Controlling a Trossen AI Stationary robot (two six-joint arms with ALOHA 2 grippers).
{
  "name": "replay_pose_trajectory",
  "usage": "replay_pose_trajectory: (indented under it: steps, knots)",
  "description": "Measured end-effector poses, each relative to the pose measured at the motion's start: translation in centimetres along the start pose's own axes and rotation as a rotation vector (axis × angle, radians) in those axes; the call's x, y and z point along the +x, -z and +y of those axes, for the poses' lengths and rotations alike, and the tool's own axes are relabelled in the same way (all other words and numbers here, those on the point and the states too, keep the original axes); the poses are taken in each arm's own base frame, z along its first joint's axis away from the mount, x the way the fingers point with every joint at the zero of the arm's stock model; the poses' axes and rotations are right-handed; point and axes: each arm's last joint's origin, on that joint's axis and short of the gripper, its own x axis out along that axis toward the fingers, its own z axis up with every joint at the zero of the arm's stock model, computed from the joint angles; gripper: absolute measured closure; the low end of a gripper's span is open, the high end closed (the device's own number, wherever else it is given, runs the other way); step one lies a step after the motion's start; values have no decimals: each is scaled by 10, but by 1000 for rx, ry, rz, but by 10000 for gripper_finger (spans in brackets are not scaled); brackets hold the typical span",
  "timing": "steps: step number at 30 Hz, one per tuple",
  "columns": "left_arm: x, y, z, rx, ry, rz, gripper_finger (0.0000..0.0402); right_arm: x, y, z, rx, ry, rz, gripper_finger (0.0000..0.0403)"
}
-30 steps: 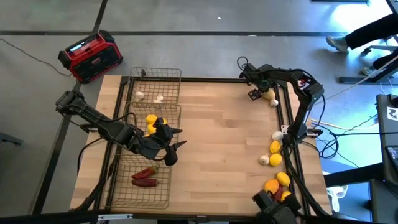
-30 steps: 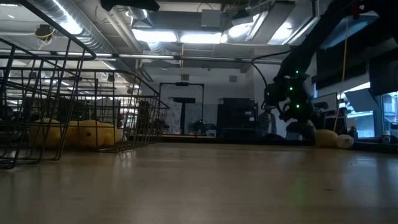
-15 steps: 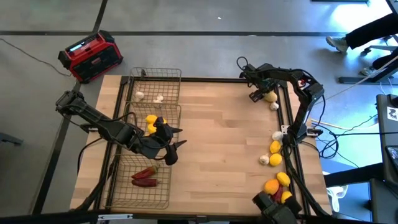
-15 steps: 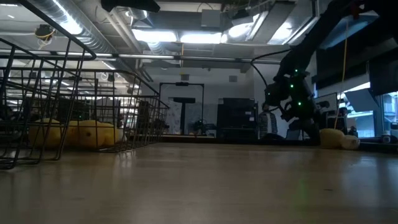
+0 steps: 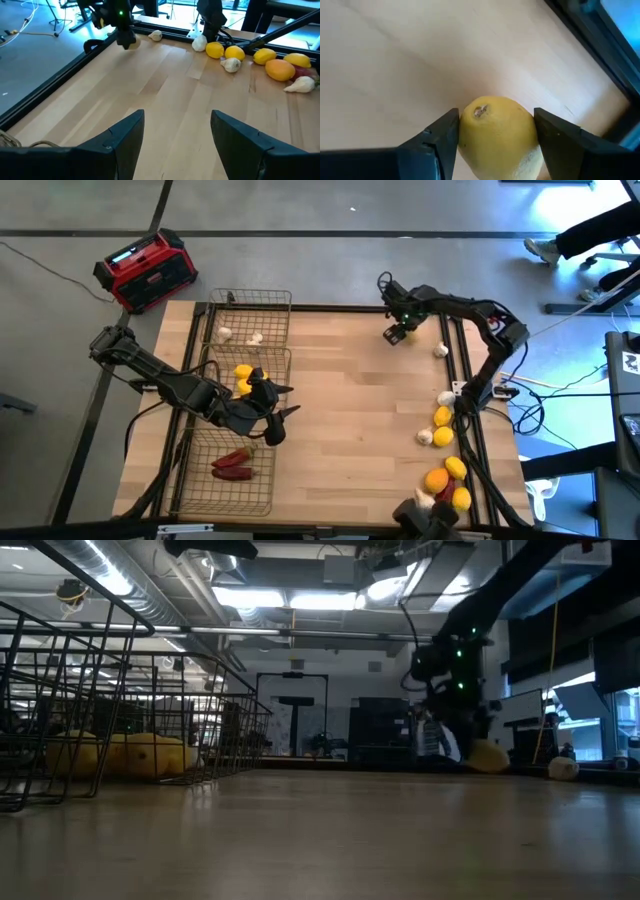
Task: Sort produce into baskets
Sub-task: Put the lemon in the middle wire basket
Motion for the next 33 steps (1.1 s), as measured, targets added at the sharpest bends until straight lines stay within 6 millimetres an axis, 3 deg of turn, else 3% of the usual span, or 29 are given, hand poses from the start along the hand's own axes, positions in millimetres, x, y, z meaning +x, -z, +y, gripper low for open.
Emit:
replay_pose_trajectory:
  steps: [11,19,27,33]
  knots:
    - [1,1,-1,-11,-2,3,176,-55,1,52,-127,-305,-278,180]
    - [7,15,0,-37,-1,1,176,-80,5,98,-253,-481,-428,180]
    - [21,33,8,-118,-20,-23,176,-102,19,149,-416,-658,-534,180]
    - [27,35,12,-160,-27,-50,176,-129,34,184,-513,-769,-687,180]
